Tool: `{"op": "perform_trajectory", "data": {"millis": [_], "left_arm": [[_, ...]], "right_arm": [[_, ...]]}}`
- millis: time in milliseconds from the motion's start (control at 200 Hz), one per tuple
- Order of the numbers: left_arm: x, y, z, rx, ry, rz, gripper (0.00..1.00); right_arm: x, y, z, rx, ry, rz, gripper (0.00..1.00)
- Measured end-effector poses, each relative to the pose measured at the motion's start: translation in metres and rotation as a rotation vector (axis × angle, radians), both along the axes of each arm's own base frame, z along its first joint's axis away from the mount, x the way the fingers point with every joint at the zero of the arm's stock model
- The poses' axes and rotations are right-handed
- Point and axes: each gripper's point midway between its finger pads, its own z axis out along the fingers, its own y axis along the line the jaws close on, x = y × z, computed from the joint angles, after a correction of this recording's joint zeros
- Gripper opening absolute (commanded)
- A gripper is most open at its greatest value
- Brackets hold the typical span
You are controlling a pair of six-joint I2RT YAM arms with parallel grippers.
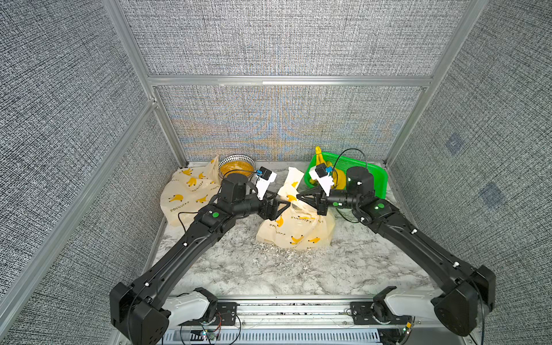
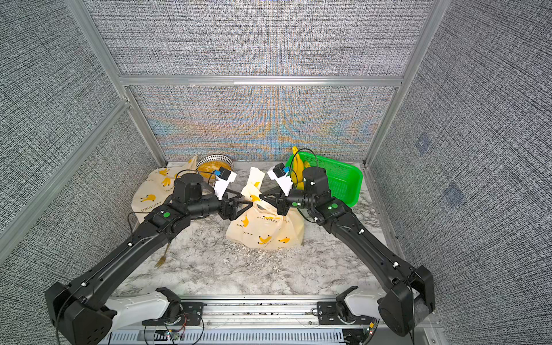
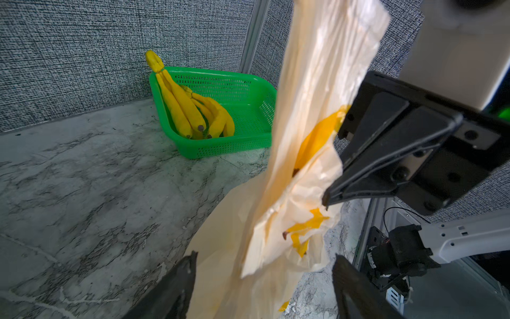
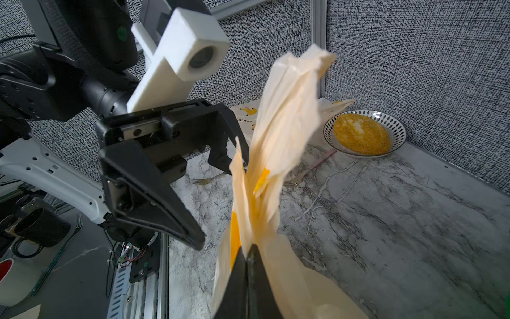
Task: Place the banana into a plastic bag & tie a knot
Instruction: Cross the plastic bag at the center of the board.
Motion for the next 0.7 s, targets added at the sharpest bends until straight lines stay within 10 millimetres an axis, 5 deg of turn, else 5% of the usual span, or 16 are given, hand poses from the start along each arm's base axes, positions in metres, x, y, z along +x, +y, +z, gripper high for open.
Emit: {"op": "perform_trajectory", "data": {"millis": [415,701], "left_arm": [[0.005,-0.028,0.024,-0.102,0.009,-0.139,0.6],[0.003,-0.028,0.027,-0.113,0.011,-0.15,0.25]], "right_arm": [[0.015,-0.002,0.017,0.01,-0.032,-0.055,0.0],[0.02,-0.001,0.011,0.002,-0.019,-0.059,0.0]]}}
